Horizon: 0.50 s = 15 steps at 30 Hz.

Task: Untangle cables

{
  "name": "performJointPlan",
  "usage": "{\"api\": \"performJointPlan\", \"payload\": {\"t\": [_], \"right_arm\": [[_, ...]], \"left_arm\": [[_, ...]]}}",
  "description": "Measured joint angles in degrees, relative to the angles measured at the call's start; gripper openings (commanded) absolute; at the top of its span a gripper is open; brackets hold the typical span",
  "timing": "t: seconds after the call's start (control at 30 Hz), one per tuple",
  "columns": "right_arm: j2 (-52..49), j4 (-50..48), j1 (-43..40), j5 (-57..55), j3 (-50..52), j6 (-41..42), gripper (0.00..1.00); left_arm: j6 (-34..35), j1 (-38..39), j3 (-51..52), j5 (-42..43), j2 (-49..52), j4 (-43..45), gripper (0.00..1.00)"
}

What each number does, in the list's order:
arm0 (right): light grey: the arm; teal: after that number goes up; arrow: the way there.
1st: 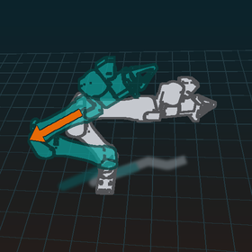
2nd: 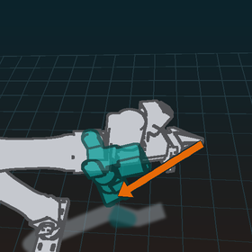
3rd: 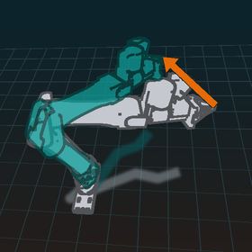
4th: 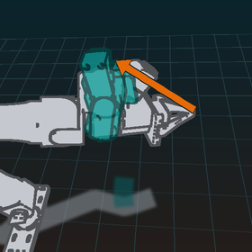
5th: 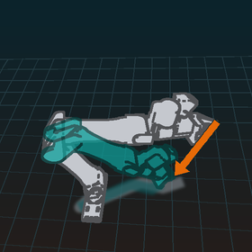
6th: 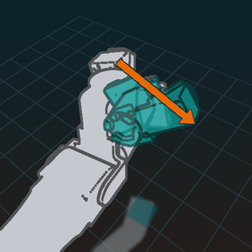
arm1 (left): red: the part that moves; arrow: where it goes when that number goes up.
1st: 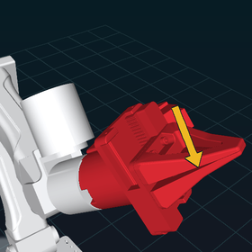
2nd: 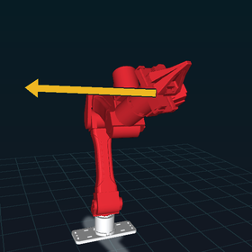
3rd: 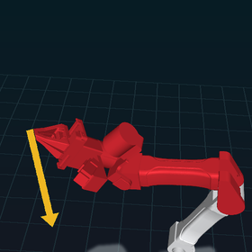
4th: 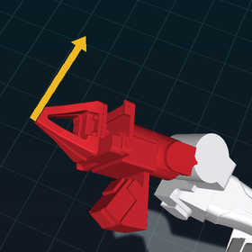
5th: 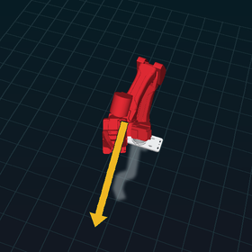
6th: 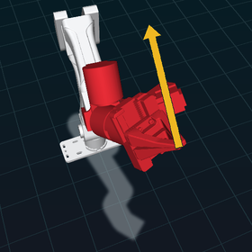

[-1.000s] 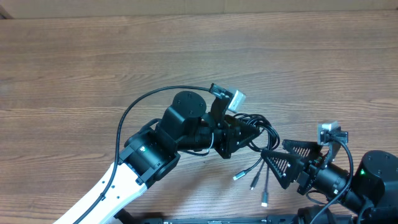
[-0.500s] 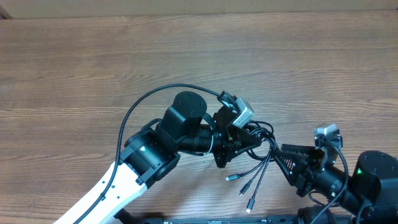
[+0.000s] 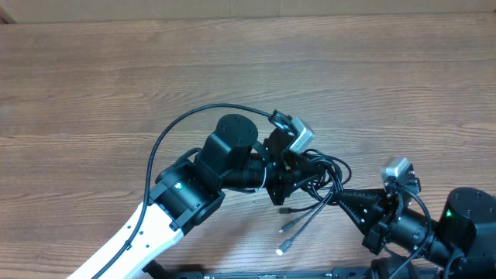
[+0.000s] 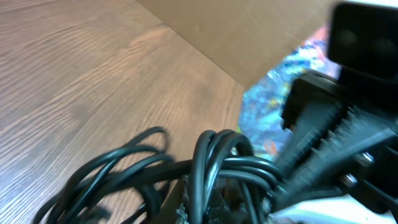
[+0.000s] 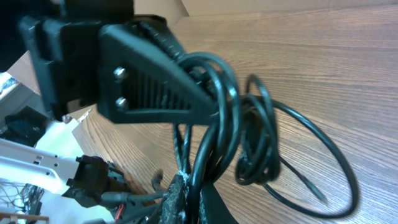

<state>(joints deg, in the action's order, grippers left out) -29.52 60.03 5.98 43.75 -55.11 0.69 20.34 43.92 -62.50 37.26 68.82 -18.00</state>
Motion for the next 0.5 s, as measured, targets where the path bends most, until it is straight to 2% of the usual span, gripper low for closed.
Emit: {"api": "performJointPlan", "payload": {"t": [0.23, 0.3, 0.43, 0.47, 0.5], "right_arm": [[0.0, 1.0, 0.0, 5.4, 0.0, -5.2, 0.04], [0.0, 2.4, 0.0, 10.1, 0.0, -8.9, 0.04], [0.0, 3.2, 0.0, 11.9, 0.0, -11.3, 0.04], [0.0, 3.2, 0.0, 12.0, 0.0, -11.7, 0.11], [0.0, 3.2, 0.0, 11.9, 0.0, -11.9, 0.25]], "left_arm": [[8.3, 0.7, 0.0, -8.7, 0.0, -0.5, 0.04], [13.7, 0.6, 0.0, -13.9, 0.0, -0.9, 0.04], [23.1, 0.6, 0.0, -22.6, 0.1, -2.1, 0.04], [24.6, 0.6, 0.0, -23.5, 0.1, -2.0, 0.04], [25.2, 0.6, 0.0, -24.0, 0.1, -1.7, 0.04]]}}
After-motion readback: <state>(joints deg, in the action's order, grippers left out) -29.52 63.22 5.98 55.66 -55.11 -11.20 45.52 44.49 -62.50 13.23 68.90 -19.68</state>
